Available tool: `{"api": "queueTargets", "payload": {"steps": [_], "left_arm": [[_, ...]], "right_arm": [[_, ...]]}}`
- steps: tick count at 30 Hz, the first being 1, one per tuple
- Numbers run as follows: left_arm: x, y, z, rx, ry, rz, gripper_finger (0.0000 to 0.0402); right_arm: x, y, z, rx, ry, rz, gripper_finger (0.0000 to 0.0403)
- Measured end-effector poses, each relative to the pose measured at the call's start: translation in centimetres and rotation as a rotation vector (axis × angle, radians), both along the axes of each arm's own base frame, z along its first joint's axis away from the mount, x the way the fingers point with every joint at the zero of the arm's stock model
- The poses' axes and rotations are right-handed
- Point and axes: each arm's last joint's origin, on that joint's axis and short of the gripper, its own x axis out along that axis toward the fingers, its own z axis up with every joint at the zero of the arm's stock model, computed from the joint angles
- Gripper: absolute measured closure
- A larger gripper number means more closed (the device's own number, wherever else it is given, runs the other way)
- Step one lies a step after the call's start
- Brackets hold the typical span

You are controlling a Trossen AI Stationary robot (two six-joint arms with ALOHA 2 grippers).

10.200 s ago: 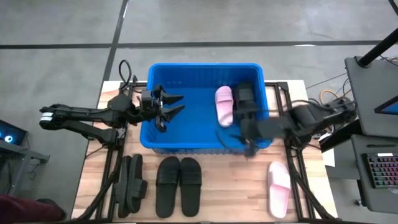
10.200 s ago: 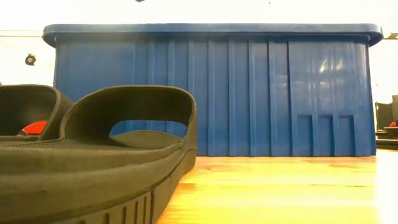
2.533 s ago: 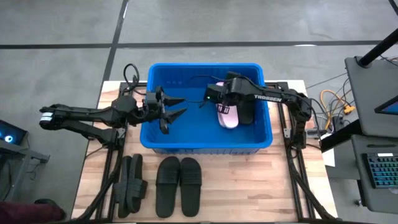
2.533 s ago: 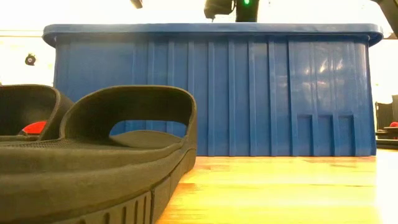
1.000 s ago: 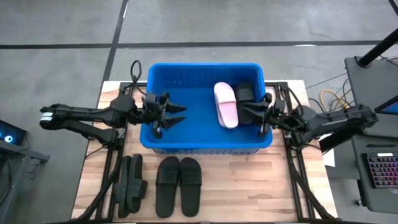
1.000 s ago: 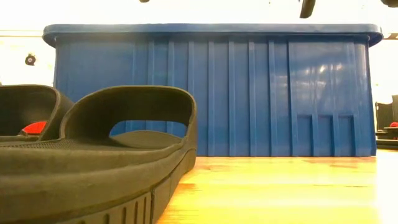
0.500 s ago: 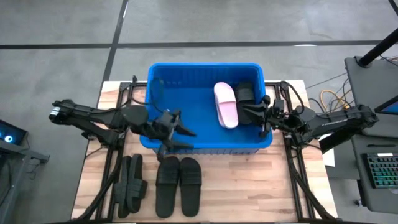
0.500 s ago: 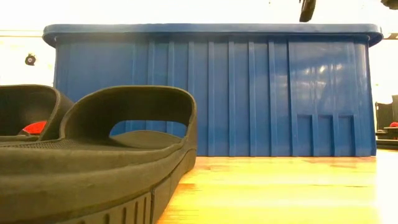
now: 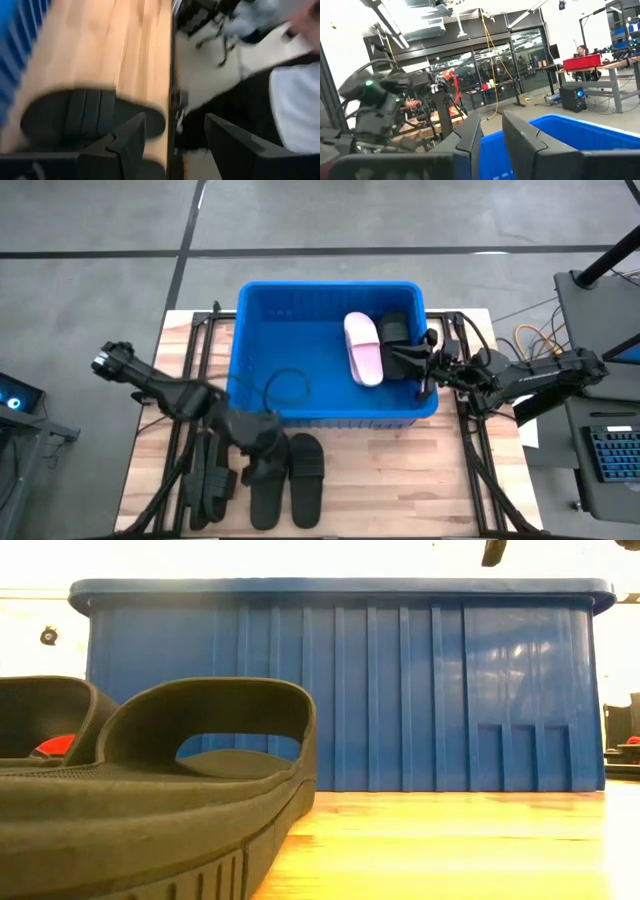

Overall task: Pick and place slides into bin
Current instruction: Put the black slide into the blue container

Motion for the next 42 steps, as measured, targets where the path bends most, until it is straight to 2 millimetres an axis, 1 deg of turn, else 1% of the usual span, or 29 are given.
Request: {"api": "queueTargets", "payload": {"steps": [2, 5, 9, 13, 17, 19, 23, 26, 30, 36, 39, 42], "left_arm": [[-0.3, -1.1, -1.0, 0.031, 0.07, 0.01, 0.0212], [-0.4, -2.7, -2.8, 0.125, 0.15, 0.022, 0.0212], [0.2, -4.5, -5.3, 0.271, 0.205, 0.046, 0.0212], [0.9, -5.8, -8.2, 0.403, 0.289, 0.051, 0.0212], [0.9, -7.0, -10.9, 0.503, 0.407, 0.007, 0.0212], [0.6, -7.7, -12.0, 0.547, 0.448, -0.018, 0.0212], [0.5, -9.0, -13.8, 0.607, 0.474, -0.044, 0.0212], [0.7, -9.5, -15.1, 0.672, 0.482, -0.034, 0.0212], [0.9, -9.4, -16.7, 0.774, 0.51, 0.031, 0.0212], [1.6, -9.3, -18.6, 0.836, 0.547, 0.057, 0.0215], [1.7, -9.2, -18.9, 0.845, 0.553, 0.054, 0.0243], [1.6, -9.1, -18.6, 0.85, 0.551, 0.053, 0.0299]], "right_arm": [[0.0, 0.0, 0.0, -0.014, 0.009, -0.004, 0.0328], [0.1, 0.0, -0.2, -0.023, 0.027, -0.008, 0.0326], [0.1, 0.0, -0.5, -0.028, 0.055, -0.008, 0.0329], [0.2, 0.0, -0.7, -0.031, 0.077, -0.008, 0.0336], [0.2, 0.0, -0.8, -0.033, 0.091, -0.008, 0.0337], [0.2, 0.0, -0.8, -0.038, 0.093, -0.009, 0.0336], [0.2, 0.0, -0.9, -0.068, 0.112, -0.016, 0.0332], [0.2, 0.0, -0.9, -0.085, 0.119, -0.02, 0.033], [0.2, 0.0, -0.9, -0.091, 0.124, -0.026, 0.0333], [0.2, 0.0, -0.9, -0.093, 0.124, -0.03, 0.0339], [0.2, 0.0, -0.9, -0.093, 0.124, -0.031, 0.0338], [0.2, 0.0, -0.9, -0.093, 0.124, -0.03, 0.0338]]}}
